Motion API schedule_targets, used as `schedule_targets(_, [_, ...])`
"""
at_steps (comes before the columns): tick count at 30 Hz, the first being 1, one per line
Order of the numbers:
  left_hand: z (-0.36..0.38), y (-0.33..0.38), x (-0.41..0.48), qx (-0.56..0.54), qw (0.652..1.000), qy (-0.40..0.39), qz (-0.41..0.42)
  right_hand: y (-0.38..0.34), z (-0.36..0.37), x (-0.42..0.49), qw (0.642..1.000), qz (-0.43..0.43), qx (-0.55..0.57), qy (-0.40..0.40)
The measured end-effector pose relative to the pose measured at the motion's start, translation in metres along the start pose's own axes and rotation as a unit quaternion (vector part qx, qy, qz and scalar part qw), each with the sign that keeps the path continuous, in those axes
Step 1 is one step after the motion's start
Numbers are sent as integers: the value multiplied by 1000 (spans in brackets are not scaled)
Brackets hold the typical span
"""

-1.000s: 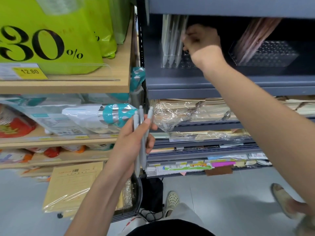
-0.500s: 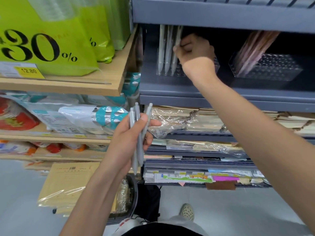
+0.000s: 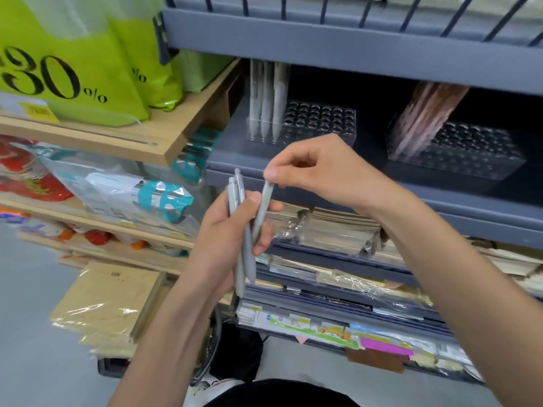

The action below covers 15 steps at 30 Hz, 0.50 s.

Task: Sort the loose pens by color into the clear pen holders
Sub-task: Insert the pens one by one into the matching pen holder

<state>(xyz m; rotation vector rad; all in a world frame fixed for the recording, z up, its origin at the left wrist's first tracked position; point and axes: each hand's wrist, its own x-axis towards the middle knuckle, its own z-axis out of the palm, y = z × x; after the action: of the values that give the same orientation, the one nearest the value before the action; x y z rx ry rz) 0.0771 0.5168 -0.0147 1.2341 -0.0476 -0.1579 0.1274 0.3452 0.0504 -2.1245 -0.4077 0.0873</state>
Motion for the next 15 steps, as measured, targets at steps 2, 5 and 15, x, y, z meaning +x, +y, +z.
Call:
schedule_targets(2, [11,-3,0,-5,1000,-3,4,4,-7,-4,1000,-7,12,-19])
schedule_targets(5, [23,-7,4,-18,1000,-3,-3,10,-21,-9,998,-9,56,7])
schedule_targets(15, [38,-11,9,23,1000,3,-16,21,-25,-24,977,1,196,78])
